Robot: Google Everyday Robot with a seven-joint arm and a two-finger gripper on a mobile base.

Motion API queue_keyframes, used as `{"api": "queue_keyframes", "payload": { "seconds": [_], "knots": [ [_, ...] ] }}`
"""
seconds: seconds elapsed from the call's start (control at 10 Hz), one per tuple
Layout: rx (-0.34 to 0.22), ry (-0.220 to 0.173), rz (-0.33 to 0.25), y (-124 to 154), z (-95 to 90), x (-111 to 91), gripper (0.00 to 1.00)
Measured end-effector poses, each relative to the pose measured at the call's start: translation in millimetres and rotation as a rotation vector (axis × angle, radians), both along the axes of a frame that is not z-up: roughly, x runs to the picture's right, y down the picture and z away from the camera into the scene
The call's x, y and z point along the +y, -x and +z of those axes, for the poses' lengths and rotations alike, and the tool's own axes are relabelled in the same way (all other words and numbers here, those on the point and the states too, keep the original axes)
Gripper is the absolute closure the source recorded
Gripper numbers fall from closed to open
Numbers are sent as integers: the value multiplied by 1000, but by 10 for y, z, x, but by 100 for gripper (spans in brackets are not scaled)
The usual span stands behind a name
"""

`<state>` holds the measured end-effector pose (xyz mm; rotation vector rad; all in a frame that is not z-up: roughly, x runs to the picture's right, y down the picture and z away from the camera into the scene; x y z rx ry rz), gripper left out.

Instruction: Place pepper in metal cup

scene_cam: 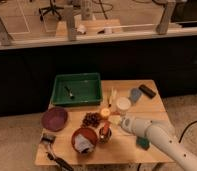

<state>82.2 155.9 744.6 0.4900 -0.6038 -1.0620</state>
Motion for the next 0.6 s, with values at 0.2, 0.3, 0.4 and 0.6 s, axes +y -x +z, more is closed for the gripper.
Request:
{"api": "queue_keyframes", "payload": {
  "seconds": [0.2, 0.3, 0.4, 0.6],
  "knots": [
    [1, -1, -10, 17, 12, 37, 87],
    [1, -2, -13, 26, 14, 44, 87],
    [2, -5, -19, 41, 17, 59, 87],
    [5, -12, -29, 66, 18, 80, 86]
  ]
}}
